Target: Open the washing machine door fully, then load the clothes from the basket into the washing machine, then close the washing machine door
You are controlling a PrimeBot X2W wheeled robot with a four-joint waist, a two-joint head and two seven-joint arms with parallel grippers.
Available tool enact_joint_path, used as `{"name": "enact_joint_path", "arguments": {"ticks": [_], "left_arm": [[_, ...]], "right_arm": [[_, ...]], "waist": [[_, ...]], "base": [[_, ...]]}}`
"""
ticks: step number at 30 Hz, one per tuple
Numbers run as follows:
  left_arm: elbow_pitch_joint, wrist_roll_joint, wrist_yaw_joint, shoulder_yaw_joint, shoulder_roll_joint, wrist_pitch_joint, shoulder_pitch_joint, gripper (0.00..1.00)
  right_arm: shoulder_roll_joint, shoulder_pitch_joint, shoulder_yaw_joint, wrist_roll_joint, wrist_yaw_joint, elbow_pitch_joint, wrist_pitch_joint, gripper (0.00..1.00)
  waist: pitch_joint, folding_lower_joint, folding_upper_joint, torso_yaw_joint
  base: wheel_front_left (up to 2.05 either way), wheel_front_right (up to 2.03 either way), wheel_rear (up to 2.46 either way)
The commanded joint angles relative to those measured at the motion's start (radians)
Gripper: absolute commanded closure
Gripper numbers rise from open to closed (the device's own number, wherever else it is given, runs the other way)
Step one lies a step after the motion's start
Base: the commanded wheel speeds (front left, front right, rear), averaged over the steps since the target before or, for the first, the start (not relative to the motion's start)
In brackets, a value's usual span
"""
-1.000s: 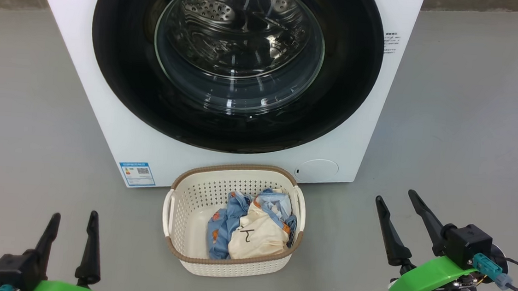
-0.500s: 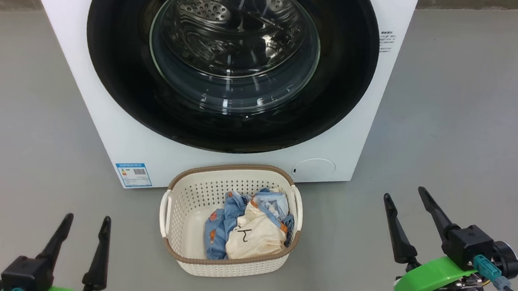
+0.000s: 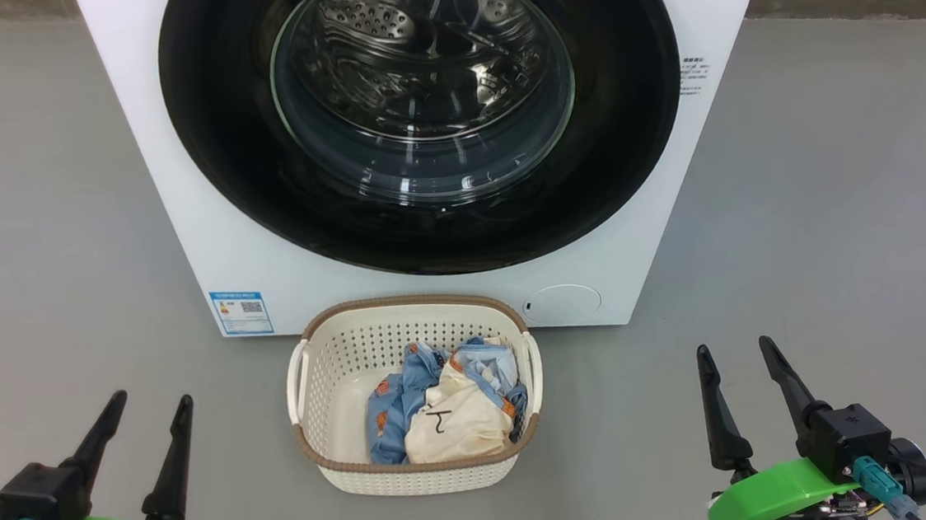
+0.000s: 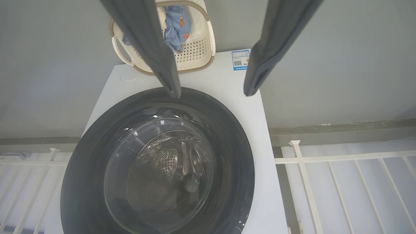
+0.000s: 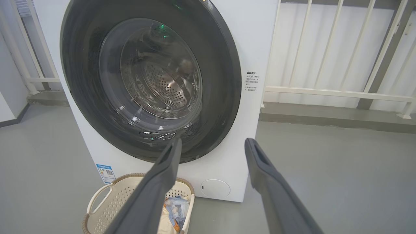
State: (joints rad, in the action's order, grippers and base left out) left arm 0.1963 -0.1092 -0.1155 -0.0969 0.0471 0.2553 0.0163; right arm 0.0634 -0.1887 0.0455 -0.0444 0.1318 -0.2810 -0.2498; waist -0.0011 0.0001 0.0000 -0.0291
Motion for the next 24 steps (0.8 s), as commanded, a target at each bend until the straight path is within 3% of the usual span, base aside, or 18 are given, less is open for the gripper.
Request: {"name": "enact_joint_path", "arguments": {"ticks": [1, 12, 24], "left_arm": [[-0.019, 0.016, 0.007, -0.035, 0.011, 0.006, 0.029, 0.00], [-0.043, -0.027, 0.003, -0.052, 0.006, 0.006, 0.031, 0.00], [-0.042, -0.002, -0.006, -0.043, 0.009, 0.006, 0.031, 0.00]], "right_arm": [[-0.004, -0.029, -0.020, 0.009, -0.001, 0.021, -0.012, 0.00], [-0.008, -0.028, -0.019, 0.007, -0.001, 0.022, -0.012, 0.00], [-0.010, -0.023, -0.016, 0.007, -0.001, 0.028, -0.012, 0.00]], "waist": [[0.000, 0.0000, 0.0000, 0.000], [0.002, 0.0000, 0.0000, -0.001], [-0.002, 0.0000, 0.0000, -0.001]], "base": [[0.00, 0.00, 0.00], [0.00, 0.00, 0.00], [0.02, 0.02, -0.05]]}}
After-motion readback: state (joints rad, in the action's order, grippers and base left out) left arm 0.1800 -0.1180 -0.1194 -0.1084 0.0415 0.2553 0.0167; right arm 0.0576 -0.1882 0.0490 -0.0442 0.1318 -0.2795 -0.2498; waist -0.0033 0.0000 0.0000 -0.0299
